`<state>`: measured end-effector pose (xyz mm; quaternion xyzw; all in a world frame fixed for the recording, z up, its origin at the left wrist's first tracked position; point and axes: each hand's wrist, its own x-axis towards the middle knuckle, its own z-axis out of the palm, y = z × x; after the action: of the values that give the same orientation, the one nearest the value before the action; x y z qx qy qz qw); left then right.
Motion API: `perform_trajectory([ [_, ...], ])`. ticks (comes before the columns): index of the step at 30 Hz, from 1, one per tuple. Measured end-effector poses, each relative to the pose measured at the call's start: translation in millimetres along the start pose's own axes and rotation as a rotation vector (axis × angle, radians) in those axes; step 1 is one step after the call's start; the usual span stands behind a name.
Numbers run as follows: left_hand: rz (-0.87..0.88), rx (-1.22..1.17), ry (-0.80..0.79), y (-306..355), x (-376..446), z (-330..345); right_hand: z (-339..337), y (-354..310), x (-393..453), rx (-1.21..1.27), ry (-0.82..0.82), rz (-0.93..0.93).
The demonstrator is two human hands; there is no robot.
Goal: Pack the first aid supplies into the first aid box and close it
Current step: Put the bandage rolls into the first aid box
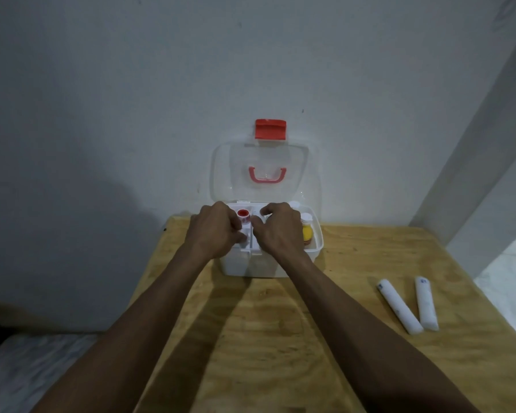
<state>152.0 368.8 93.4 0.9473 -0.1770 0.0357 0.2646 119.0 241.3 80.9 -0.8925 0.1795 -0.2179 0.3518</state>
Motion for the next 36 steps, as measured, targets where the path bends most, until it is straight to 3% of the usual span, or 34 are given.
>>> perform_trajectory([
  [18, 0.047, 0.069, 0.047, -10, -2, 6, 1, 6, 2, -0.041, -0.069, -0.065],
  [29, 0.167, -0.272, 0.313, 50, -46, 6, -88, 47, -22, 0.083, 0.100, -0.089],
  [36, 0.149, -0.387, 0.099, 122, -80, 75, -159, 144, -39, 0.033, 0.231, 0.136],
])
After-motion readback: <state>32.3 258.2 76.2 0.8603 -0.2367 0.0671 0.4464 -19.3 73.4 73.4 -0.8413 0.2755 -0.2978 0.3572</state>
